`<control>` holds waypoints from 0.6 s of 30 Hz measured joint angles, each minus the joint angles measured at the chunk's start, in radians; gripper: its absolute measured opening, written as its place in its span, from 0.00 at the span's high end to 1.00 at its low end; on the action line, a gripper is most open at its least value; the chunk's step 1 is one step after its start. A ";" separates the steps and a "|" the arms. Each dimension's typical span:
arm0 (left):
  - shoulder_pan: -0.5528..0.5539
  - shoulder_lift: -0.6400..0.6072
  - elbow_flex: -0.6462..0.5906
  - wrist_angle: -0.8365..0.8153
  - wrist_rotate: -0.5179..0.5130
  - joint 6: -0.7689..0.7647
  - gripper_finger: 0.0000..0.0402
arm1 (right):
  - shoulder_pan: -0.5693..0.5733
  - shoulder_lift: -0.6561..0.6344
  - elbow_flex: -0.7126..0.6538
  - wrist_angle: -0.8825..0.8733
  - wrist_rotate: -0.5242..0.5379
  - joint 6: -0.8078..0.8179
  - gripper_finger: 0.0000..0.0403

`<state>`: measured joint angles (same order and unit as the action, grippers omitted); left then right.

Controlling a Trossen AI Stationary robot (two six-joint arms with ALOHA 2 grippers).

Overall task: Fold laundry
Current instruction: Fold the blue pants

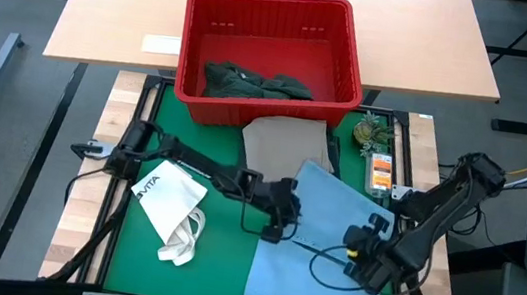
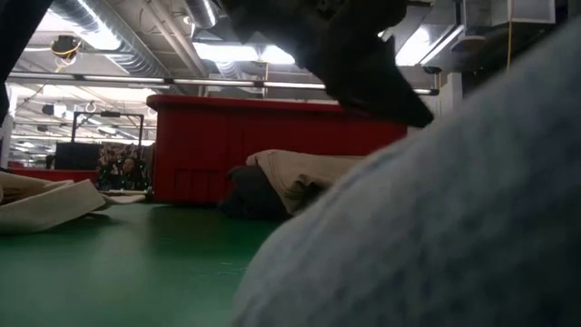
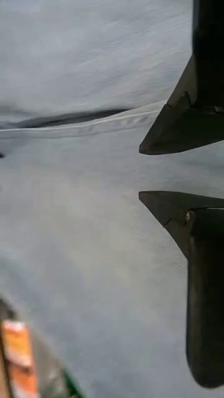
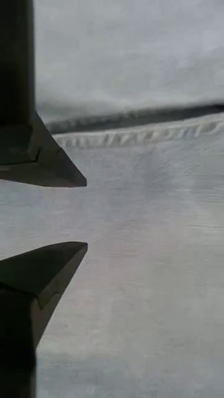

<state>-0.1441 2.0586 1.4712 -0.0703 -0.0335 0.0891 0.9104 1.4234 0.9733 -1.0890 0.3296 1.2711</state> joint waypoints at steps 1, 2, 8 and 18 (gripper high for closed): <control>-0.007 0.000 0.000 -0.023 -0.010 0.000 0.75 | 0.000 0.020 0.000 -0.002 -0.006 -0.001 0.62; -0.012 0.000 0.000 -0.044 -0.015 0.000 0.75 | 0.000 0.040 -0.001 -0.005 -0.022 -0.001 0.62; -0.022 0.025 -0.046 -0.076 -0.032 -0.007 0.75 | 0.000 0.150 -0.001 -0.008 -0.178 -0.001 0.62; -0.014 0.067 -0.093 -0.047 -0.038 -0.004 0.75 | -0.002 0.276 0.002 -0.032 -0.258 -0.048 0.62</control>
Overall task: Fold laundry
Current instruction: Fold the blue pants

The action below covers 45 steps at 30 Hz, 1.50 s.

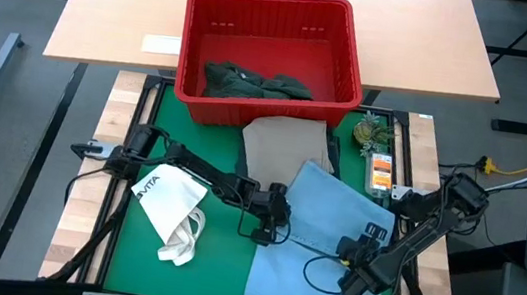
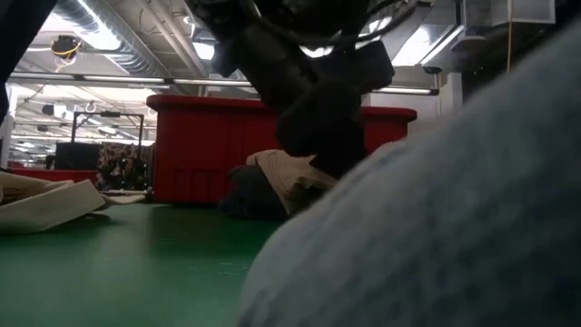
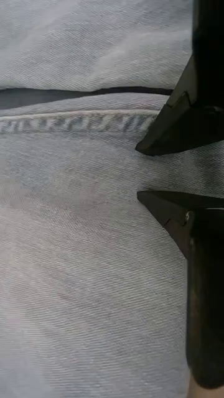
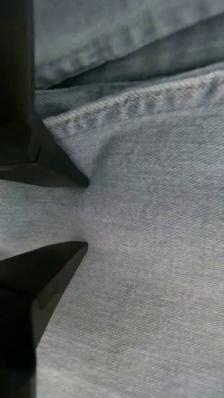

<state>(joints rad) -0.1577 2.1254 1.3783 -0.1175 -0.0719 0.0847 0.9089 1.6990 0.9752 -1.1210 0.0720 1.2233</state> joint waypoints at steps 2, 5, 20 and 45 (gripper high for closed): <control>0.001 0.001 0.000 -0.007 0.002 0.002 0.75 | 0.000 0.002 0.000 -0.005 -0.011 0.000 0.62; 0.000 -0.006 -0.001 -0.006 -0.029 0.005 0.75 | 0.000 -0.002 0.009 -0.019 -0.010 -0.001 0.62; -0.097 -0.162 0.030 -0.022 -0.041 -0.102 0.75 | 0.001 -0.029 0.314 -0.151 0.127 -0.254 0.62; -0.291 -0.164 0.031 0.000 -0.016 -0.124 0.54 | 0.017 0.030 0.360 0.610 0.011 -0.386 0.62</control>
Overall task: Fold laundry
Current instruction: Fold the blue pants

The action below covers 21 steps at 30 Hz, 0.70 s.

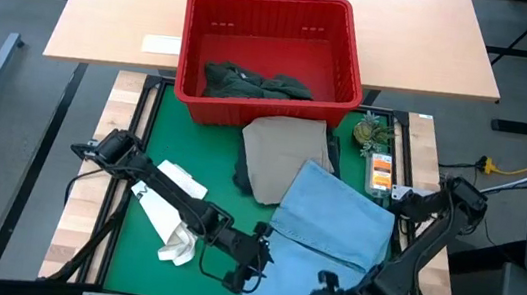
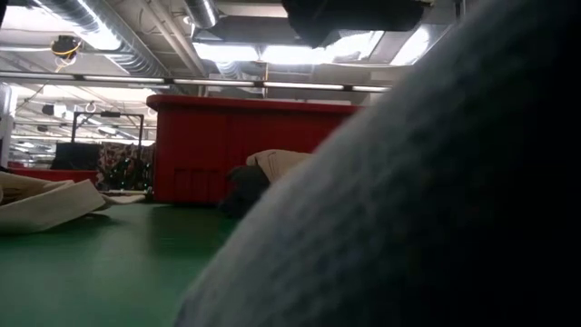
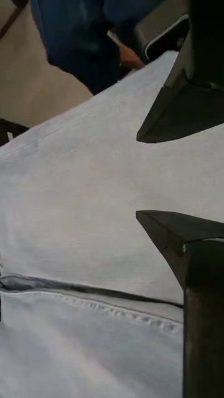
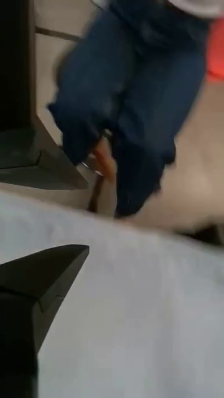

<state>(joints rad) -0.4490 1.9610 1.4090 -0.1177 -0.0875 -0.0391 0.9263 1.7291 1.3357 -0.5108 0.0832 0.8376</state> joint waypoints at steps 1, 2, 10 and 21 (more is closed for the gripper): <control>0.001 0.000 0.000 0.000 0.000 0.005 0.54 | 0.008 0.011 0.001 0.017 -0.031 -0.016 0.62; 0.001 0.000 0.000 -0.001 0.000 0.005 0.54 | 0.014 0.019 0.000 0.019 -0.066 -0.029 0.62; 0.006 0.000 0.000 -0.001 0.000 -0.003 0.54 | 0.015 0.055 0.000 0.012 -0.139 -0.034 0.62; 0.006 0.000 0.000 -0.002 0.000 -0.003 0.54 | 0.007 0.056 0.000 -0.015 -0.194 0.040 0.60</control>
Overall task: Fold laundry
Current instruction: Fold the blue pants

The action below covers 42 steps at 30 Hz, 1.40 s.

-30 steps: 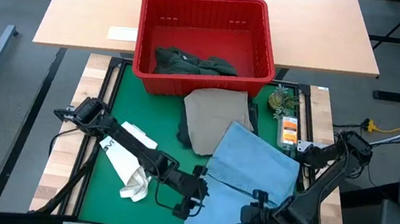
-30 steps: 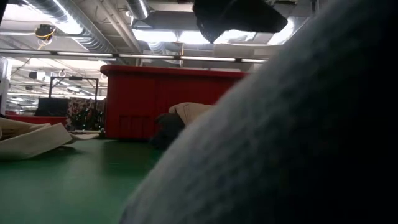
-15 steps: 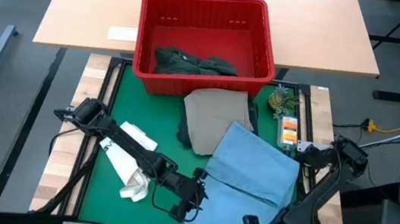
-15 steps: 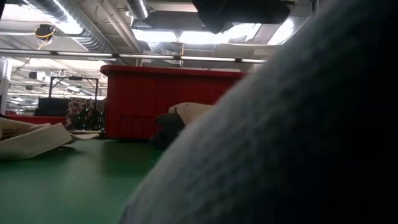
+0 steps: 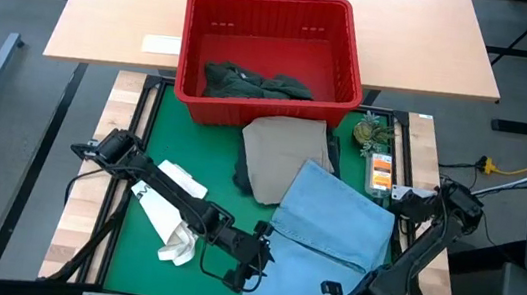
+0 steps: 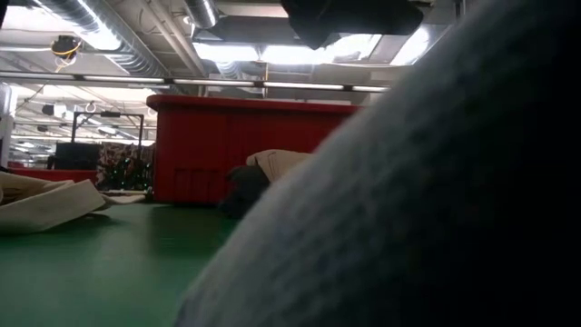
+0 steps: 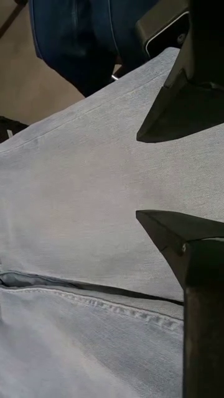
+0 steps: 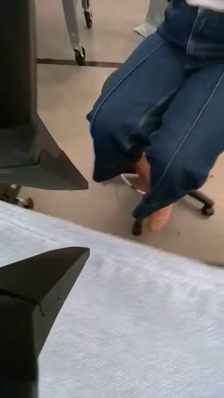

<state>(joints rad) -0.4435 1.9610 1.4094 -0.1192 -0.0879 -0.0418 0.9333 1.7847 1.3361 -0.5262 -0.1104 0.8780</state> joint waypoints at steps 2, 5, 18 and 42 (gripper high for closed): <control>0.000 0.000 0.000 0.000 0.000 0.000 0.54 | 0.000 0.000 0.000 -0.028 -0.015 0.013 0.57; 0.000 0.000 0.000 0.000 0.000 0.000 0.54 | 0.000 0.000 0.000 -0.048 -0.042 0.015 0.50; -0.003 0.000 0.000 -0.001 0.000 -0.003 0.54 | 0.088 0.071 0.000 0.064 -0.050 0.068 0.36; -0.003 0.000 0.000 -0.001 0.000 -0.035 0.54 | 0.108 0.123 0.060 -0.175 -0.063 0.136 0.37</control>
<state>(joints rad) -0.4469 1.9610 1.4094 -0.1202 -0.0879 -0.0765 1.0412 1.9082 1.3960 -0.7010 -0.1735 1.0138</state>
